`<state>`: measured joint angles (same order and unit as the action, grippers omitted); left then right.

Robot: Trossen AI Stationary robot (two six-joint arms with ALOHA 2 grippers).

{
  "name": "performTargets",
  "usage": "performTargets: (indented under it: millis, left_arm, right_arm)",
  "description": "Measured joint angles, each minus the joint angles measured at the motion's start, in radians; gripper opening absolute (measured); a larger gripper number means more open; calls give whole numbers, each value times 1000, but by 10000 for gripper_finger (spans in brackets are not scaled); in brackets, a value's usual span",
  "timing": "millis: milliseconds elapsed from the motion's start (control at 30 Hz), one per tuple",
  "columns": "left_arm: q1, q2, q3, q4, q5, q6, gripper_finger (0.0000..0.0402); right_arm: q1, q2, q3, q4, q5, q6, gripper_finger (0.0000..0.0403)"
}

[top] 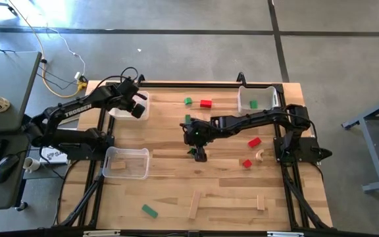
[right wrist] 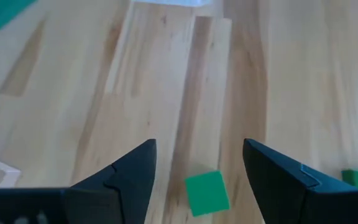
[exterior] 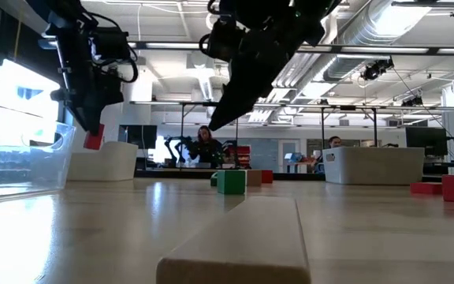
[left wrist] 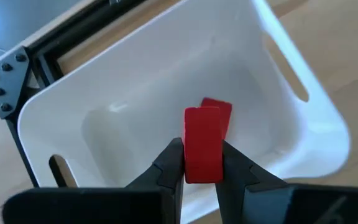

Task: Sort & place blocks by color
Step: Put the red rectangle into the left white bin, then put the green rectangle into the right white bin

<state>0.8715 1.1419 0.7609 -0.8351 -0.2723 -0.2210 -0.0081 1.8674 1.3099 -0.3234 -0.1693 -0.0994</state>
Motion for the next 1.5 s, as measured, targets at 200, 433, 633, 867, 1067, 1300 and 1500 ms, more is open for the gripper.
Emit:
performTargets:
  millis: [200,433,633,867,1067,1300,1500]
  left_arm:
    - [0,35,0,-15,14,6,83]
    - [0,43,0,-14,53,33,130]
    - [0,37,0,-16,59,41,157]
    - [-2,-13,73,-84,102,58,160]
    - [-2,-89,173,-112,200,52,161]
    - [-3,-187,240,-110,262,41,161]
    - [-3,-235,242,-111,259,41,161]
  right_arm:
    - [10,0,-45,8,18,-33,226]
    - [18,0,-51,12,53,-76,226]
    - [15,23,-51,14,47,-85,226]
    - [15,61,-51,20,46,-85,226]
    - [13,92,-51,20,52,-85,226]
    - [13,131,-51,17,68,-82,226]
    - [13,143,-51,18,72,-81,218]
